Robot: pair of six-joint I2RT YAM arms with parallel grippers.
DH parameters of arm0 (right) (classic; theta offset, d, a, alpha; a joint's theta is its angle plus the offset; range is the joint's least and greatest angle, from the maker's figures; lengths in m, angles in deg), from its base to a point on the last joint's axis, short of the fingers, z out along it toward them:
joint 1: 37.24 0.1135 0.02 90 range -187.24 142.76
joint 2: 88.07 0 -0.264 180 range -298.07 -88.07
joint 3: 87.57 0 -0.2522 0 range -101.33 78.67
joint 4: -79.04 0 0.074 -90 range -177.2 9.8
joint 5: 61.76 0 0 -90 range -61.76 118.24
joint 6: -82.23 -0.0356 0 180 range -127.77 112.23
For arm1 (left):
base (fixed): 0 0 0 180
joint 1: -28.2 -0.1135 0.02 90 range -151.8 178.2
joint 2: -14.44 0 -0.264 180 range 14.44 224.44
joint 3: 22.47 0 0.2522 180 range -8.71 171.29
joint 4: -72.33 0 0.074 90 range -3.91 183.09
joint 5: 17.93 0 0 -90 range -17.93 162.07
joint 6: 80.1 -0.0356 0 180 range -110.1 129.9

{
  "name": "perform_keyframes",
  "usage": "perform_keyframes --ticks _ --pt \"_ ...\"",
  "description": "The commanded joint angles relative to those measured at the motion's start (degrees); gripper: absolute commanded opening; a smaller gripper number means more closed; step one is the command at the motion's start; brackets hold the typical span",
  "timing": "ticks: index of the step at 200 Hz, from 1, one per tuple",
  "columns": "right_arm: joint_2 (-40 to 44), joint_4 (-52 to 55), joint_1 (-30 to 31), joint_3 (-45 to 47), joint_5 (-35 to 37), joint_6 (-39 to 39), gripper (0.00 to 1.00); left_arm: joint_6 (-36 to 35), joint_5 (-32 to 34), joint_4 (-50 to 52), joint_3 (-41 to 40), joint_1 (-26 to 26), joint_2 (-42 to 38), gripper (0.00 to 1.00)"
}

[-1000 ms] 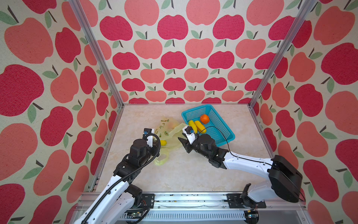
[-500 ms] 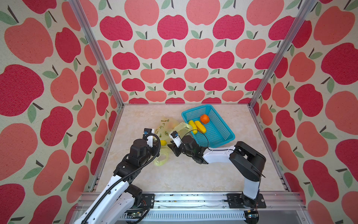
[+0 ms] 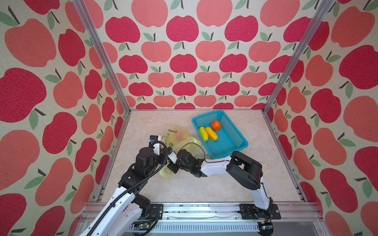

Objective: Untie the knot of the plastic bag and take out the fruit
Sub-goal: Pick up the fruit from the plastic bag.

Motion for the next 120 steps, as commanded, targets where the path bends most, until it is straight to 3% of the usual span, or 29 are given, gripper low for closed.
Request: perform_keyframes --ticks 1,27,43,91,120 --pt "-1.3 2.2 1.3 -2.6 -1.8 0.7 0.53 2.2 6.6 3.6 -0.5 -1.0 -1.3 0.0" --pt "-1.5 2.0 1.2 -2.4 0.8 -0.2 0.77 3.4 8.8 3.5 -2.2 -2.2 -4.4 0.0" --pt "0.0 2.1 0.9 -1.3 3.4 0.3 0.85 3.9 8.7 2.9 -3.1 -3.2 -5.7 0.0" --pt "5.6 0.4 -3.8 3.0 6.8 -1.4 0.94 5.0 4.7 0.0 -4.9 -5.5 -5.3 0.0" --pt "3.7 3.3 -5.3 0.5 8.1 -2.3 0.86 4.9 3.7 -0.6 -5.1 -5.5 -5.7 0.0"
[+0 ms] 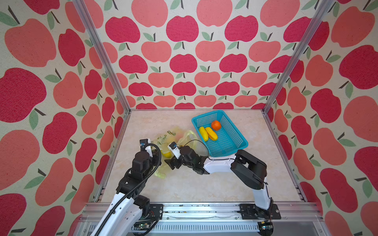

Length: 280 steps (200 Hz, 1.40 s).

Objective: Untie the knot of the plastic bag and take out the fruit
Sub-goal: Pick up the fruit from the plastic bag.

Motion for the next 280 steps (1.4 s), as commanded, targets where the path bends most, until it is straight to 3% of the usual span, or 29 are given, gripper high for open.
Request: perform_keyframes --ticks 1,53,120,138,158,177,197,280 --pt "-0.1 2.1 -0.8 -1.7 2.3 -1.4 0.85 0.6 -1.7 -2.2 -0.5 -0.3 -0.2 0.0" --pt "-8.1 6.5 -1.4 -9.7 0.1 -2.2 0.82 0.5 -3.5 -2.8 -0.5 -0.5 0.1 0.0" --pt "-18.0 15.7 -1.7 -23.2 -1.8 -2.1 0.9 0.2 -4.8 -2.7 -0.2 -0.5 0.0 0.0" --pt "-19.6 17.3 -1.7 -25.4 -2.2 -2.4 0.84 0.2 -4.8 -2.5 -0.1 -0.5 -0.4 0.0" --pt "-19.6 18.0 -1.7 -25.9 -2.9 -2.2 0.68 0.1 -5.0 -2.4 -0.1 -0.5 -1.0 0.0" --pt "-17.8 19.1 -1.7 -25.5 -2.8 -1.8 0.56 0.2 -4.8 -2.6 -0.3 -0.6 -1.0 0.0" --pt "-14.2 17.4 -1.5 -22.0 -2.5 -1.6 0.49 0.2 -5.4 -2.6 0.0 -0.6 -0.5 0.0" --pt "10.1 8.0 0.6 0.8 -0.3 3.2 0.33 0.5 -5.8 -3.0 -0.2 -0.6 0.3 0.0"
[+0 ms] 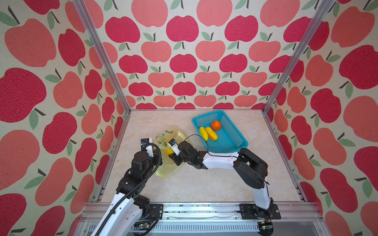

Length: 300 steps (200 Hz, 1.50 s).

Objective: Untie the knot of the plastic bag and take out the fruit
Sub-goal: Pick up the fruit from the plastic bag, then place the fruit in the basket.

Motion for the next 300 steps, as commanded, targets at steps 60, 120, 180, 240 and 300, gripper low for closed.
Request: perform_keyframes --ticks 60,120,180,240,300 --pt "20.2 -9.1 2.4 18.3 2.2 9.3 0.28 0.8 -1.1 -1.2 -0.5 -0.6 0.7 0.0" --pt "39.6 -16.5 -4.2 34.0 9.2 10.1 0.27 0.8 -1.5 -1.2 -0.5 -0.7 0.2 0.0" --pt "45.2 -11.4 -22.1 39.3 6.8 -2.6 0.27 1.0 -2.5 -1.4 -0.4 -0.8 0.7 0.0" --pt "31.0 -9.6 -29.1 36.2 -1.1 -10.8 0.21 1.1 -3.1 -1.5 -0.4 -1.1 1.1 0.0" --pt "25.4 -3.1 -28.6 33.2 -2.5 -12.3 0.19 1.2 -3.2 -1.5 -0.6 -1.3 0.6 0.0"
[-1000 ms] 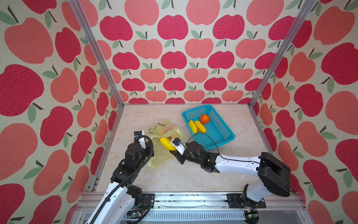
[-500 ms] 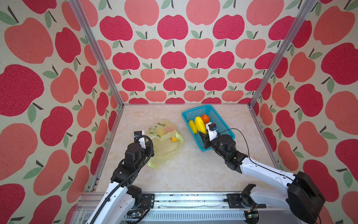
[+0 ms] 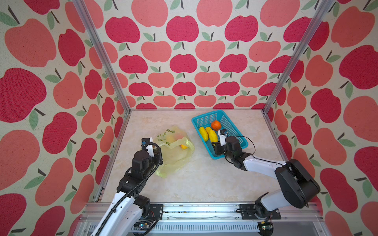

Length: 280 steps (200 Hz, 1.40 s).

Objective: Untie the knot of the plastic bag and take out the fruit
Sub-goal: Place the fruit in the basket.

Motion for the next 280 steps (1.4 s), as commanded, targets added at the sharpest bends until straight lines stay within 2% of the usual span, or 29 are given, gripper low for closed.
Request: perform_keyframes --ticks 1,32,71,114,151,201,230,260,280 --pt "-0.5 4.6 0.3 -0.4 -1.6 -2.2 0.19 1.1 -0.9 -0.6 -0.5 -0.4 -0.4 0.0" --pt "2.1 6.3 1.5 0.5 0.7 -0.6 0.19 1.3 -1.4 -0.6 -0.5 -0.4 -0.8 0.0" --pt "6.9 13.2 2.6 -2.8 4.0 1.7 0.22 1.3 -1.1 -0.9 -0.7 -0.6 -0.6 0.0" --pt "7.0 19.1 3.1 -5.8 6.9 3.0 0.27 1.3 -1.1 -0.9 -0.7 -0.6 -0.7 0.0" --pt "0.9 31.3 1.3 -15.3 8.2 4.3 0.27 1.4 -1.6 -0.9 -0.6 -0.9 0.1 0.0" --pt "-10.1 38.2 0.8 -24.1 1.8 5.4 0.28 1.3 -1.1 -0.9 -0.8 -0.9 -0.8 0.0" --pt "-15.6 39.0 0.9 -27.0 -0.5 5.1 0.28 1.4 -1.9 -1.0 -0.7 -1.1 -0.1 0.0" --pt "-17.4 38.5 0.9 -28.0 -1.4 4.8 0.28 1.4 -1.6 -0.7 -0.7 -1.1 -1.2 0.0" --pt "-17.7 38.8 0.9 -28.5 -1.3 4.7 0.36 1.3 -1.1 -0.9 -1.0 -1.0 -1.5 0.0"
